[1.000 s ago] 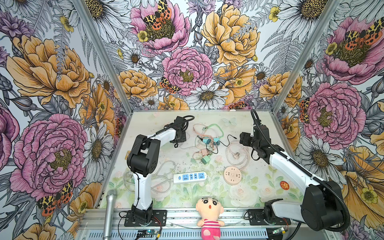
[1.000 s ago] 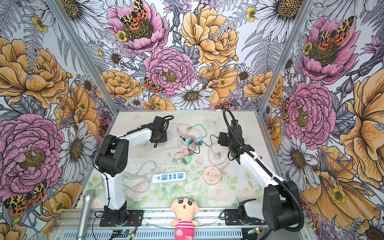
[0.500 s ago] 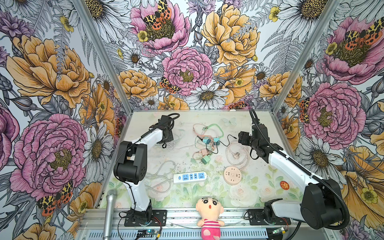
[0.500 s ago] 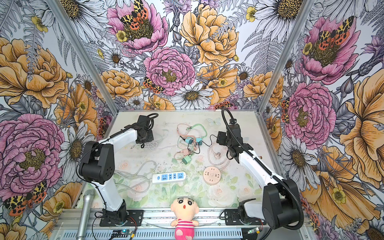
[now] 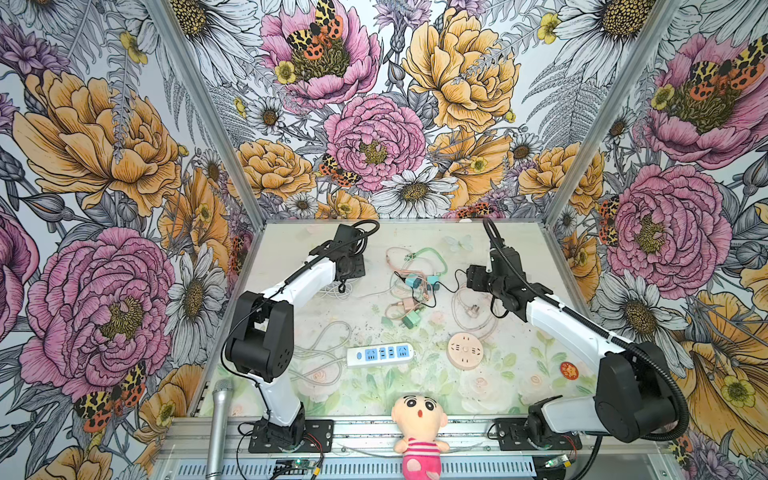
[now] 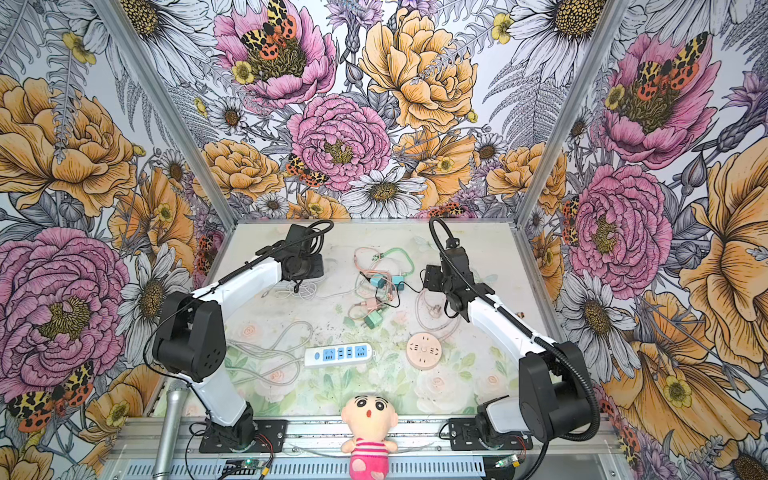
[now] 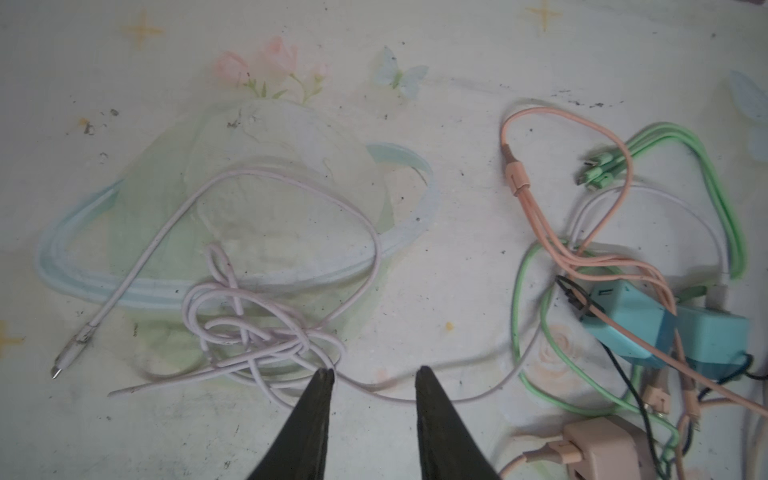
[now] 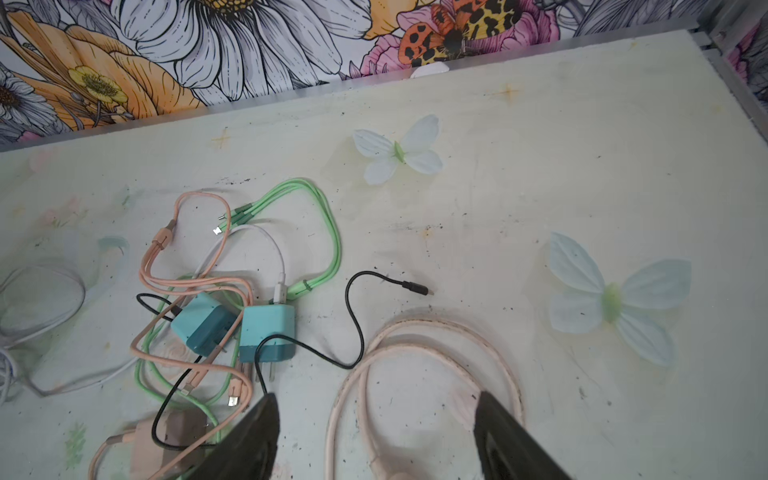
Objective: Insert the plug
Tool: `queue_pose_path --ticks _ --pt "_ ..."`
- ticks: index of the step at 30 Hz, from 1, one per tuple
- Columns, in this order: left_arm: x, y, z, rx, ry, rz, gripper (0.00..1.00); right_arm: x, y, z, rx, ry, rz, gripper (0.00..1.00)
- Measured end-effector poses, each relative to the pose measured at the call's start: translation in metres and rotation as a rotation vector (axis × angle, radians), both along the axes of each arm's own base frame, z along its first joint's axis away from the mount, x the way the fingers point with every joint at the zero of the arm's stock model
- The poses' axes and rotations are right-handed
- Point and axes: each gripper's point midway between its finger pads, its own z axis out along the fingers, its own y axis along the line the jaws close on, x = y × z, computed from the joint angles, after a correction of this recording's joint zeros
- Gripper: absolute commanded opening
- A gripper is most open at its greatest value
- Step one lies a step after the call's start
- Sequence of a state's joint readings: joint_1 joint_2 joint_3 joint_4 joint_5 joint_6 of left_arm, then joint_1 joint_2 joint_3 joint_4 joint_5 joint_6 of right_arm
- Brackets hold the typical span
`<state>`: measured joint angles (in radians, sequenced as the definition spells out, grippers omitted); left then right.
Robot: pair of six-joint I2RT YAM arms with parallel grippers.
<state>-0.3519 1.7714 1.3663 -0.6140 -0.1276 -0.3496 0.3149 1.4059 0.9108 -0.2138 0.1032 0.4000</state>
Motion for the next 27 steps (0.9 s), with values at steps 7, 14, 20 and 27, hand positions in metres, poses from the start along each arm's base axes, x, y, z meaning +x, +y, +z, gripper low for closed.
queue_pose_path --ticks 7,14,20,27 --pt "0.021 -0.045 -0.013 -0.051 0.019 -0.081 0.36 0.007 0.045 -0.01 -0.035 0.028 0.112 0.69" --pt "0.018 -0.06 -0.032 -0.07 0.069 -0.112 0.37 0.011 0.085 -0.021 -0.104 0.04 0.224 0.69" --pt "0.015 -0.057 -0.034 -0.076 0.076 -0.107 0.36 0.019 0.118 -0.035 -0.164 0.055 0.306 0.67" --pt "0.006 -0.039 -0.025 -0.088 0.071 -0.082 0.37 0.022 0.143 -0.044 -0.224 0.055 0.379 0.65"
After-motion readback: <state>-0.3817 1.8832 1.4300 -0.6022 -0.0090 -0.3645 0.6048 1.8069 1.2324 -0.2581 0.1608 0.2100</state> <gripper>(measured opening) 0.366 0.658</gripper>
